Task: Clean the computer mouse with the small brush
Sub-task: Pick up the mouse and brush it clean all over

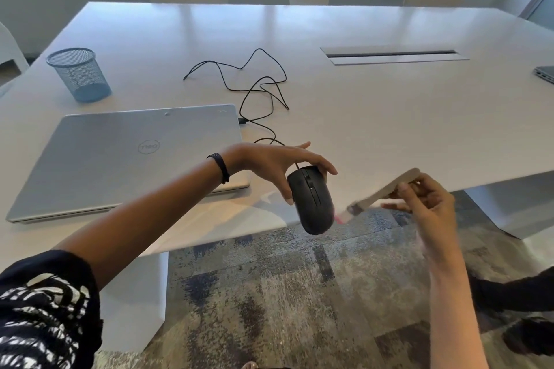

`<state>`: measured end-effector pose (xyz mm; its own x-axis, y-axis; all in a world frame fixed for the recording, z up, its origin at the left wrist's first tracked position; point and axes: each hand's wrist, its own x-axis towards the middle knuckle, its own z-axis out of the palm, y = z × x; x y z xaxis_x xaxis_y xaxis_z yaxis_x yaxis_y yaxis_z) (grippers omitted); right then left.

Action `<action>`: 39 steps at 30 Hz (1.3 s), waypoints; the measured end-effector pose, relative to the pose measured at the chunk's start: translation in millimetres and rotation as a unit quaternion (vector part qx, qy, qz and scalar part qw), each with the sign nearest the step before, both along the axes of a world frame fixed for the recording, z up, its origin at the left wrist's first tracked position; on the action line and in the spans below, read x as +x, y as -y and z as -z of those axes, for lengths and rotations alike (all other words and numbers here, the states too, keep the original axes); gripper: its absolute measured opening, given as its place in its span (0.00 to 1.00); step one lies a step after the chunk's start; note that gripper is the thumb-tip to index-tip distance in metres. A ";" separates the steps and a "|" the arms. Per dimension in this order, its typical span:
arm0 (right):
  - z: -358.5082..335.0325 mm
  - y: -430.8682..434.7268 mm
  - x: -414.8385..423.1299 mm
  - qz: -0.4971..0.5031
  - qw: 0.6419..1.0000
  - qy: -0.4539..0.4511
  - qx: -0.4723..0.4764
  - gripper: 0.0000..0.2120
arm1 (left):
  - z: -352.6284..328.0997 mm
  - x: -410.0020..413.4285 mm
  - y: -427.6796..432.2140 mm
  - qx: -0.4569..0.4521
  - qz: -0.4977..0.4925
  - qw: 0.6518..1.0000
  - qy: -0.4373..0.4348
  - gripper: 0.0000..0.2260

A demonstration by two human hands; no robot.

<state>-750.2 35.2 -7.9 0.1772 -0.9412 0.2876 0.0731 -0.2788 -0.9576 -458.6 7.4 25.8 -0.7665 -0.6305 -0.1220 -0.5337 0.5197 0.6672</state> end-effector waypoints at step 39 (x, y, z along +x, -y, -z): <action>-20.9 -47.0 6.0 -0.088 0.960 -0.204 -0.167 0.09 | -6.4 -15.3 -3.1 0.006 -0.034 0.999 -0.010 0.35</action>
